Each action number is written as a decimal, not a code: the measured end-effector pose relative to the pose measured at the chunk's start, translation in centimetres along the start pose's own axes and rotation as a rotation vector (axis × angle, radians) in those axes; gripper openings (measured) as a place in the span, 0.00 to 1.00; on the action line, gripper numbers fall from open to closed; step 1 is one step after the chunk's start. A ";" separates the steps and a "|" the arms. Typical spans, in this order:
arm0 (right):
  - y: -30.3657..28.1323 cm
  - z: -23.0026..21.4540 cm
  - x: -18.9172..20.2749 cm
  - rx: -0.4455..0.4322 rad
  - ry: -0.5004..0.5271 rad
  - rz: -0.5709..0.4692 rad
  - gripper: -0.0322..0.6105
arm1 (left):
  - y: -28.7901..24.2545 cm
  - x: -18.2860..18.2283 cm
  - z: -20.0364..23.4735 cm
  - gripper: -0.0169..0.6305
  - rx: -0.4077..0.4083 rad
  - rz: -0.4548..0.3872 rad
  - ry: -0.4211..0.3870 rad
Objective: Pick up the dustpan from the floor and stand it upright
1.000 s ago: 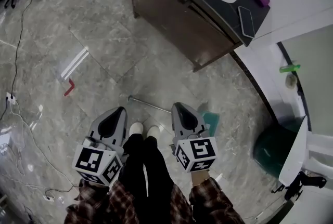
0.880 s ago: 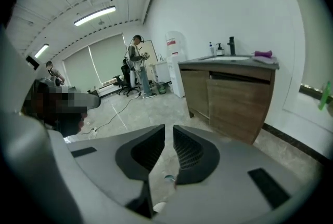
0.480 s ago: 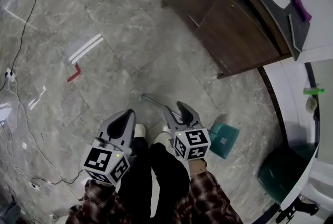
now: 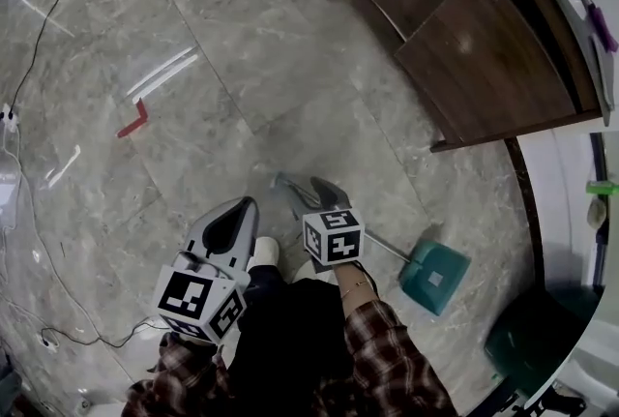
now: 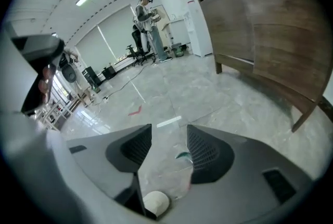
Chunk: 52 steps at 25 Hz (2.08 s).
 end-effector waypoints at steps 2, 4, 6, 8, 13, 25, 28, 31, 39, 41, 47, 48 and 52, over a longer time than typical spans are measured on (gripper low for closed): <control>-3.0 0.4 1.7 -0.009 0.027 0.037 0.36 | -0.6 1.2 1.3 0.05 -0.001 -0.012 -0.013; -5.7 0.4 3.3 -0.007 0.024 0.072 0.36 | -1.1 2.5 2.6 0.05 -0.005 -0.021 -0.015; -8.1 0.0 5.0 -0.004 0.005 0.103 0.36 | -1.5 3.7 3.8 0.05 -0.011 -0.030 -0.011; -10.4 -0.6 6.5 0.001 -0.024 0.133 0.36 | -2.1 5.0 5.1 0.05 -0.017 -0.036 -0.011; -15.3 -1.9 9.6 0.016 -0.056 0.196 0.36 | -4.3 7.4 7.9 0.05 -0.016 -0.053 -0.018; -20.7 -2.6 13.6 0.012 -0.168 0.330 0.36 | -7.7 10.0 9.8 0.05 0.001 -0.080 -0.023; -21.4 -2.4 13.8 0.010 -0.179 0.336 0.36 | -7.8 10.0 9.9 0.05 -0.002 -0.081 -0.026; -21.8 -2.3 13.8 0.018 -0.188 0.350 0.31 | -7.7 9.9 10.0 0.05 -0.006 -0.082 -0.035; -20.2 -2.5 12.5 0.061 -0.233 0.305 0.24 | -7.6 8.8 9.0 0.05 -0.009 -0.076 -0.042; -18.8 -2.5 11.2 0.079 -0.237 0.284 0.23 | -7.2 7.8 8.0 0.05 -0.005 -0.071 -0.039; -10.3 -3.6 5.1 0.090 -0.263 0.187 0.21 | -5.5 2.1 3.2 0.05 0.025 -0.058 -0.033; -8.5 -3.9 4.0 0.102 -0.269 0.170 0.21 | -5.3 0.8 2.1 0.05 0.030 -0.054 -0.035; -1.1 -5.4 0.3 0.170 -0.319 0.109 0.21 | -4.5 -5.3 -3.2 0.05 0.084 -0.040 -0.075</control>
Point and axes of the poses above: the fingertips, and each gripper's own axes: y backward along the fingers, z to its left, x out of its underside, the point moved 7 cm from there along y, backward along the fingers, and after that the axes turned 5 degrees about x, right-handed, at the moved point
